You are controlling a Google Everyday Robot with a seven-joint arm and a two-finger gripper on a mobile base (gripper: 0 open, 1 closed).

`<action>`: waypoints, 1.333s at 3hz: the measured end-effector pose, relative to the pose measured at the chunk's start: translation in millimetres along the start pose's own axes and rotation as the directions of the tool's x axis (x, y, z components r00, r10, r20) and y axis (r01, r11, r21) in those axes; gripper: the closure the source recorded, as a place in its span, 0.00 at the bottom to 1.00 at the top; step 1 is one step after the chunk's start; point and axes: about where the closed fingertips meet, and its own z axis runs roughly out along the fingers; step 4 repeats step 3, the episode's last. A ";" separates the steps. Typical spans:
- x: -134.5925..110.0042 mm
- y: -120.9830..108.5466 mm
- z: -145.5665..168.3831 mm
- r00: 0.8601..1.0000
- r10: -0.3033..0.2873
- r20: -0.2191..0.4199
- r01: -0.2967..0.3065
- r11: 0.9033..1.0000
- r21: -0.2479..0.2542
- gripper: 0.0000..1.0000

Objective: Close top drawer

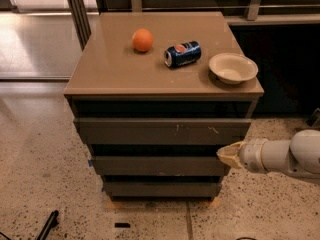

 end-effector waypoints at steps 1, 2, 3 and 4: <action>0.0 0.0 0.0 1.000 0.000 0.000 0.000 1.000 0.000 0.12; 0.0 0.1 0.1 1.000 0.000 0.000 0.000 1.000 0.000 0.00; 0.0 0.1 0.1 1.000 0.000 0.000 0.000 1.000 0.000 0.00; 0.0 0.1 0.1 1.000 0.000 0.000 0.000 1.000 0.000 0.00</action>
Offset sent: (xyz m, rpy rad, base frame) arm 0.0000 0.0000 0.0000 0.0000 0.0000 0.0000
